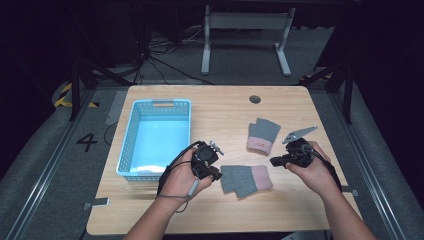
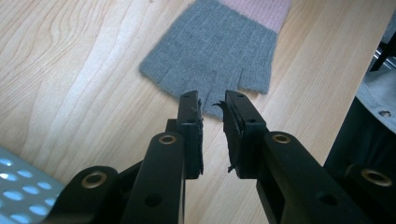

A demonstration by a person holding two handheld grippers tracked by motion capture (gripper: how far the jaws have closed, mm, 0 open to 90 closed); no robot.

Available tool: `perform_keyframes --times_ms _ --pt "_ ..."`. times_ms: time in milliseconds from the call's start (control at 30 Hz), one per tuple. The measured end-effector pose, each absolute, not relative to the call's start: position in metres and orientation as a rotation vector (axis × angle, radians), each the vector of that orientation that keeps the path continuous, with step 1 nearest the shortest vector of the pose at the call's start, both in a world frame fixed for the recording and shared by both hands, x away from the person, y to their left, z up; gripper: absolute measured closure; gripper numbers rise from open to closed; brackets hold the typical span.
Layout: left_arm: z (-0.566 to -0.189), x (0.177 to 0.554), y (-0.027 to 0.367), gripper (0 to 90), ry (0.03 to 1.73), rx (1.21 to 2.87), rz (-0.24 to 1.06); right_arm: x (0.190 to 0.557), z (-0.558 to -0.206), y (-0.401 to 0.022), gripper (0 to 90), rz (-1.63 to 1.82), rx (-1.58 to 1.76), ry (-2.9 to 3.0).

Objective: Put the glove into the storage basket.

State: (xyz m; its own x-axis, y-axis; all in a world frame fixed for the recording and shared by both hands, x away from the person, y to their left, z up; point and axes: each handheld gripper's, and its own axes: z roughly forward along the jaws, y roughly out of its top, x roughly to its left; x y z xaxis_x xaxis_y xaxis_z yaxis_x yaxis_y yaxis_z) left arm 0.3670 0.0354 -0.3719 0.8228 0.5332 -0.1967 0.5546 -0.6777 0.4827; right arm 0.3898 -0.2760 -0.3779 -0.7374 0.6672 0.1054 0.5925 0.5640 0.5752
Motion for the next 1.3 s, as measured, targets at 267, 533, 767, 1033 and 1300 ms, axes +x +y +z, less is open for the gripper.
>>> perform_keyframes --times_ms 267,533,767,1033,1300 --pt "-0.372 0.365 0.042 77.4 0.826 2.458 -0.05 0.416 -0.376 -0.278 90.0 0.884 1.118 2.644" --pt "-0.373 0.363 0.051 77.3 0.851 2.448 -0.044 0.445 -0.381 -0.273 90.0 0.86 1.147 2.628" --pt "-0.375 0.361 0.056 76.2 0.867 2.451 -0.04 0.463 -0.391 -0.263 90.0 0.841 1.148 2.642" --pt "-0.376 0.361 0.055 75.2 0.865 2.455 -0.04 0.475 -0.406 -0.258 90.0 0.797 1.171 2.654" --pt "-0.377 0.362 0.052 75.3 0.859 2.457 -0.049 0.48 -0.418 -0.259 90.0 0.757 1.194 2.667"
